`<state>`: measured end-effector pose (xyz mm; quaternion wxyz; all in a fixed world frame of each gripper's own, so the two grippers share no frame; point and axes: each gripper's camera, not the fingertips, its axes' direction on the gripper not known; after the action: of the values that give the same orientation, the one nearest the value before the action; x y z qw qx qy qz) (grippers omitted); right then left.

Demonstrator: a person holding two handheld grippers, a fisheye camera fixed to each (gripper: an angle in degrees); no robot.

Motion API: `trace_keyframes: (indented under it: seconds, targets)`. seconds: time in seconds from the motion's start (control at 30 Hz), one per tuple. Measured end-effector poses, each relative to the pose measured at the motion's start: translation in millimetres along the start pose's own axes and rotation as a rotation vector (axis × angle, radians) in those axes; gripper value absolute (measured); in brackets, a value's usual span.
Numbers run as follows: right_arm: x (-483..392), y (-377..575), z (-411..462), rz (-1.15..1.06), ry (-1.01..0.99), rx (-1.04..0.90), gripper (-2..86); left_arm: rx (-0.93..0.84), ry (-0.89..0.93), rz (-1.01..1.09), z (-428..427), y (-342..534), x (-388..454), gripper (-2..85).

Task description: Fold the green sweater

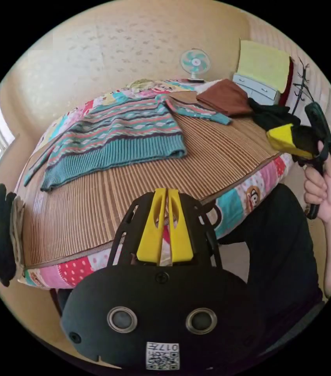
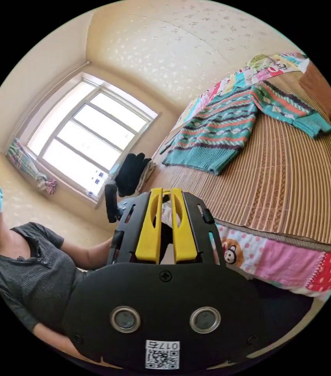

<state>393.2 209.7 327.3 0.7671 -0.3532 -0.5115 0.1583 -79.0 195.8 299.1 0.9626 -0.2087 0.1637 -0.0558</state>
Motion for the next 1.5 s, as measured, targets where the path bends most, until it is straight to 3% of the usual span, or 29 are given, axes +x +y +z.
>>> trace_keyframes:
  seconds: [0.1,0.2,0.33,0.47,0.6,0.67,0.77,0.87,0.93,1.07,1.17,1.5]
  targets:
    - [23.6,-25.6,28.7,0.17,0.168,-0.033,15.6,0.21,0.165,-0.121,-51.2,30.3,-66.4,1.0]
    - [31.4,-44.5,47.9,0.219,0.104,0.043,16.5,0.414,0.067,-0.198,-87.7,62.1,-102.0,5.0]
    - [26.4,-69.0,78.3,0.235,0.17,0.055,17.0,0.231,-0.051,-0.337,-89.8,51.6,-160.2,9.1]
    - [10.5,-92.8,120.6,0.201,0.267,-0.035,16.8,0.398,-0.161,-0.455,-108.3,41.5,-218.8,10.9]
    - [-2.4,-100.0,143.3,0.174,0.317,-0.028,14.2,0.267,-0.049,-0.588,-76.2,4.5,-277.0,10.9]
    - [-4.9,-101.7,160.8,0.185,0.441,-0.074,11.2,0.242,-0.026,-0.643,-51.6,-12.4,-295.2,10.7]
    - [-18.2,-96.7,169.6,0.067,0.508,-0.126,6.9,0.138,-0.214,-0.57,-29.5,-37.2,-301.0,10.1]
    - [-22.0,-88.7,168.6,0.054,0.492,-0.11,4.2,0.076,-0.329,-0.386,-12.9,-56.2,-302.6,10.1]
    - [-23.1,-87.4,166.2,0.073,0.479,-0.1,3.5,0.017,-0.419,-0.373,-1.8,-61.8,-309.9,10.1]
    - [-26.3,-88.0,159.6,0.096,0.463,-0.084,2.9,-0.226,-0.165,-0.458,41.6,-69.9,-344.2,10.0]
    - [-27.9,-84.7,146.7,0.113,0.419,-0.033,2.7,-0.238,-0.165,-0.472,39.6,-70.5,-347.3,8.6]
    - [-26.9,-25.8,63.6,0.114,0.435,-0.022,2.9,-0.291,-0.187,-0.097,-3.0,-5.4,-240.7,3.6]
